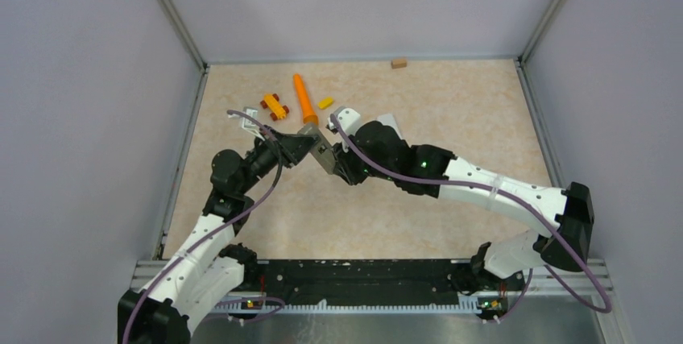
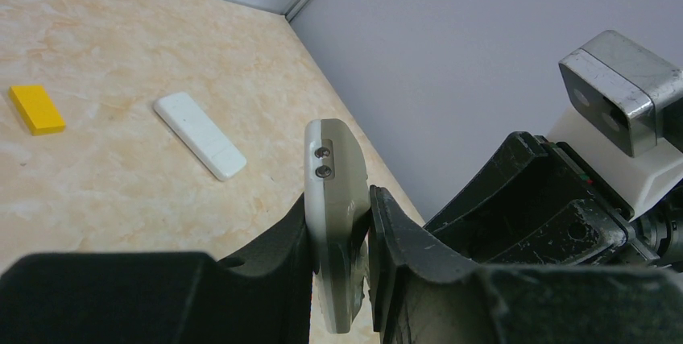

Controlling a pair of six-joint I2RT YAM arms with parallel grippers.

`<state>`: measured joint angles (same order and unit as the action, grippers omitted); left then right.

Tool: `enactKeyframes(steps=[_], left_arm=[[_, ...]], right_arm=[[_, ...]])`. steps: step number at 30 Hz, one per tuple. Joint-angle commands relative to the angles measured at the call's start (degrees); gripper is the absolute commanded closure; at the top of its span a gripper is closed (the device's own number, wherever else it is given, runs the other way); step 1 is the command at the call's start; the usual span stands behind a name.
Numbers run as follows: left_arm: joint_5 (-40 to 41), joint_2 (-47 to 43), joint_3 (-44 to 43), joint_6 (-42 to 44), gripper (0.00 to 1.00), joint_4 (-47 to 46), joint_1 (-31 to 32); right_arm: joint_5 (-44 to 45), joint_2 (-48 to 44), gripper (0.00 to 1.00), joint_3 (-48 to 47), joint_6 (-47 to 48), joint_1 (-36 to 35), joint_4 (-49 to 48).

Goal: Load the batteries into the remote control
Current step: Load the battery cover into the remote control.

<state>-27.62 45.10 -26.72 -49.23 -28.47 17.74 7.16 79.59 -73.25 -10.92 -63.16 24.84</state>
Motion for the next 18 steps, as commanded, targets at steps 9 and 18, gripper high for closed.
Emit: enactKeyframes(steps=[9, 18], left_arm=[[0.19, 0.17, -2.85, -0.10, 1.00, 1.64, 0.26], [-0.39, 0.23, -2.81, -0.69, 1.00, 1.31, 0.28]], right_arm=[[3.68, -0.23, 0.87, -1.76, 1.95, -1.78, -4.15], [3.83, 2.58, 0.87, -4.34, 1.35, -1.72, -1.86]])
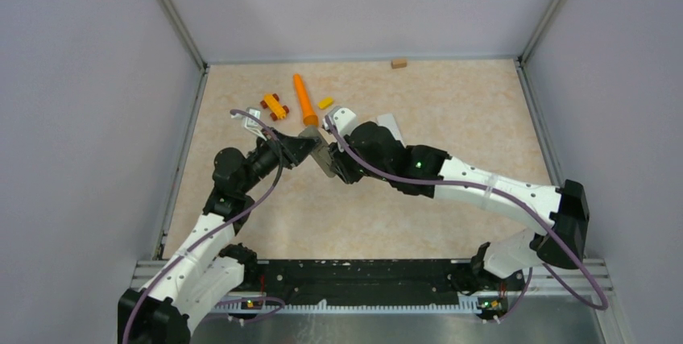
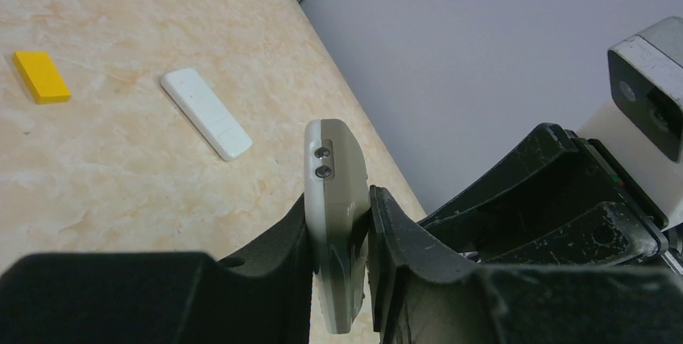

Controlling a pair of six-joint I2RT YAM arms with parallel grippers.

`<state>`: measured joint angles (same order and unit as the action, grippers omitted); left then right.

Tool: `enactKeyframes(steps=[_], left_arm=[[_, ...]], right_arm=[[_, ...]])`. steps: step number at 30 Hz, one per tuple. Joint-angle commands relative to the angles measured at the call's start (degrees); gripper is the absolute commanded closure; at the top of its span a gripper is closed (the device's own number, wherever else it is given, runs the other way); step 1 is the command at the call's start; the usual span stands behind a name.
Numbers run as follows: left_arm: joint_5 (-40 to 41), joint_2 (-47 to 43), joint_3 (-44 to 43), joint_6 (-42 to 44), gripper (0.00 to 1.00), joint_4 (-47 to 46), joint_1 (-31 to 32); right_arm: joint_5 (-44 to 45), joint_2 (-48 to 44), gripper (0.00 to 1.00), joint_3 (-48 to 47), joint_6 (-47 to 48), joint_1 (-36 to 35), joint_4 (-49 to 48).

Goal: Load the batteries into the remote control
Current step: Load the battery cover into the remote control.

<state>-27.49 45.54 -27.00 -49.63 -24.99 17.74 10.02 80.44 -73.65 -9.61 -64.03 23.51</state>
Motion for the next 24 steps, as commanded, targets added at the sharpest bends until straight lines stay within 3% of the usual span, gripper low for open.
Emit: enactKeyframes(steps=[1, 12, 24], left_arm=[[-0.60, -0.26, -2.53, -0.37, 1.00, -2.16, 0.28], [-1.67, -0.03, -2.86, -0.43, 1.00, -2.52, 0.24], [-6.16, 0.88, -2.96, -1.26, 1.00, -4.74, 0.28]], right_arm=[[0.94, 2.00, 0.87, -4.22, -0.03, -0.85, -0.08], [3.09, 3.29, 0.87, -5.98, -0.87, -0.86, 1.09], [-1.19, 6.82, 0.85, -11.42, -2.67, -0.90, 6.38]])
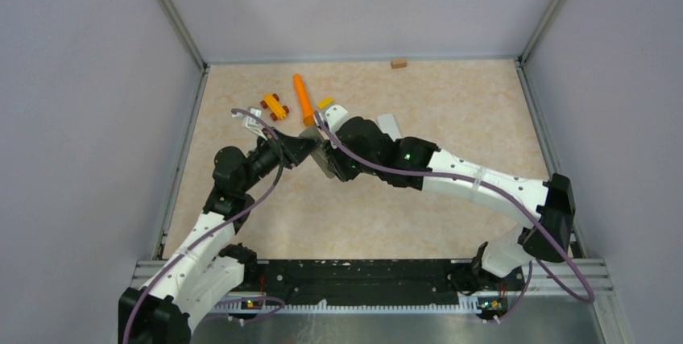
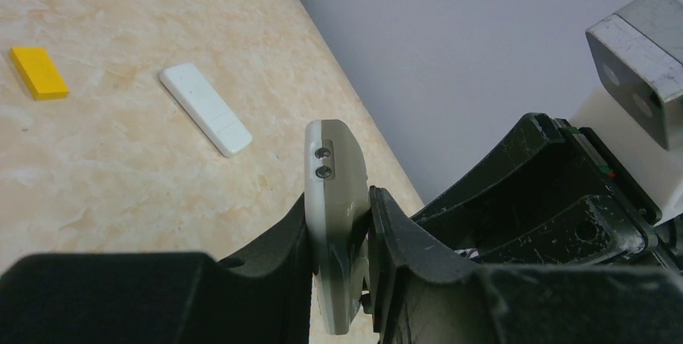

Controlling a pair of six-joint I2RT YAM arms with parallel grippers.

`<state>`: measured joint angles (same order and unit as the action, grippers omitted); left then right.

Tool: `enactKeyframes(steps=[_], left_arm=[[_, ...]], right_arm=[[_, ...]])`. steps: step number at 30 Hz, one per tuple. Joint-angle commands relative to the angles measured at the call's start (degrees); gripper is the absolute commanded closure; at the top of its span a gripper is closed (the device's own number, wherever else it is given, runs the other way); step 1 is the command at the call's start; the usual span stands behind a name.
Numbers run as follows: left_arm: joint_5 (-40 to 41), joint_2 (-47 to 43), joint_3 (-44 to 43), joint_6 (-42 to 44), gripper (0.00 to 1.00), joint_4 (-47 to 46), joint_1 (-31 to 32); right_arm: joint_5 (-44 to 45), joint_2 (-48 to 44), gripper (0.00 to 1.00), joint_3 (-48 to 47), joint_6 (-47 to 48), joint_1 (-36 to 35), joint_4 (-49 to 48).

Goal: Load the batteries into the remote control
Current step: Load the battery cover into the remote control.

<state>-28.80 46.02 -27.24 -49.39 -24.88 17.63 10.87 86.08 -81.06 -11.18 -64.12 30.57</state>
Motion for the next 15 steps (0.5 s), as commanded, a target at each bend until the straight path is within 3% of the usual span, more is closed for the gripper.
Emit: enactKeyframes(steps=[1, 9, 15], left_arm=[[-5.13, 0.38, -2.59, -1.77, 1.00, -4.95, 0.39], [-6.95, 0.03, -0.39, -8.94, 1.00, -7.38, 0.39], [-6.13, 0.05, 6.07, -18.06, 1.00, -16.26, 0.38]], right_arm=[[-2.21, 1.38, 0.84, -4.50, -1.19, -0.78, -0.29], [-6.76, 4.00, 0.80, -8.97, -3.28, 0.17, 3.39], [-10.69, 5.80, 0.73, -9.86, -4.69, 1.09, 5.96]])
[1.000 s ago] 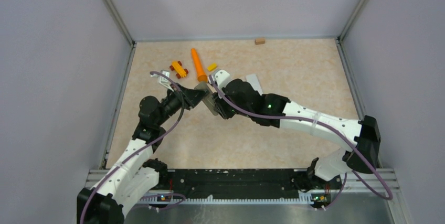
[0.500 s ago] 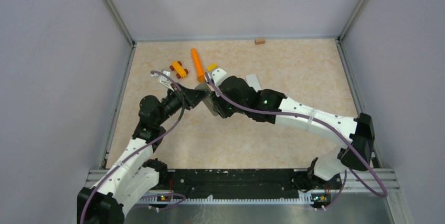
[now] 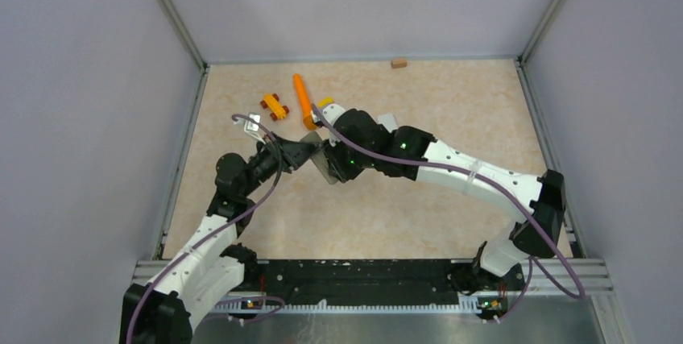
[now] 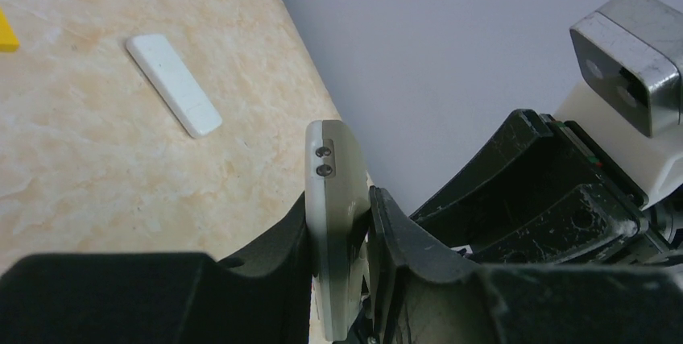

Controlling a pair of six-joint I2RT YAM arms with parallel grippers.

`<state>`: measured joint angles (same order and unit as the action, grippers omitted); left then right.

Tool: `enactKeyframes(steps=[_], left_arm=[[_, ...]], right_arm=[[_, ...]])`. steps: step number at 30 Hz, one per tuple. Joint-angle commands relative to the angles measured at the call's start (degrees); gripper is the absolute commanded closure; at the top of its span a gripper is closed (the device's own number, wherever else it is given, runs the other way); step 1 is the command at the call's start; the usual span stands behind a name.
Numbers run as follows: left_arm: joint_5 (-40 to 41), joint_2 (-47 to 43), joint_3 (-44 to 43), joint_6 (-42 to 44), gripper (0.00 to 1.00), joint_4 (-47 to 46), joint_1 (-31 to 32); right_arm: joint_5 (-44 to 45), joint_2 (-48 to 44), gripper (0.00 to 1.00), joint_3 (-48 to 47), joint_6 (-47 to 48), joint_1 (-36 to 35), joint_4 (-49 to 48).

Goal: Load the batteries into the remote control
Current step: Load the battery cover into the remote control.

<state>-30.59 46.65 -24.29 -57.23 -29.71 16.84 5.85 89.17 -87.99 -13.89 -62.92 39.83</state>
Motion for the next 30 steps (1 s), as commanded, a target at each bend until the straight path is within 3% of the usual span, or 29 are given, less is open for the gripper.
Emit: enactKeyframes(steps=[1, 7, 20, 24, 30], left_arm=[[-3.84, -0.61, 3.91, -11.29, 1.00, -12.42, 1.18], [-1.53, -1.56, 6.45, -15.36, 1.00, -14.60, 1.18], [2.82, -4.07, 7.76, -17.47, 1.00, -9.46, 1.04], [3.62, -4.41, 7.92, -17.14, 1.00, -8.99, 0.96], [4.11, -5.29, 7.95, -16.26, 1.00, -7.51, 0.16]], right_arm=[[-5.65, 3.18, 0.73, -3.10, -1.98, -0.05, -2.84], [-7.36, 5.90, 0.70, -4.89, -1.79, 0.00, -0.62], [-6.47, 7.95, 0.60, -6.76, -1.59, -0.03, 1.56], [-6.11, 6.74, 0.52, -5.84, -1.97, 0.06, 0.97], [-4.02, 2.37, 0.32, -2.11, -2.89, -0.02, -3.20]])
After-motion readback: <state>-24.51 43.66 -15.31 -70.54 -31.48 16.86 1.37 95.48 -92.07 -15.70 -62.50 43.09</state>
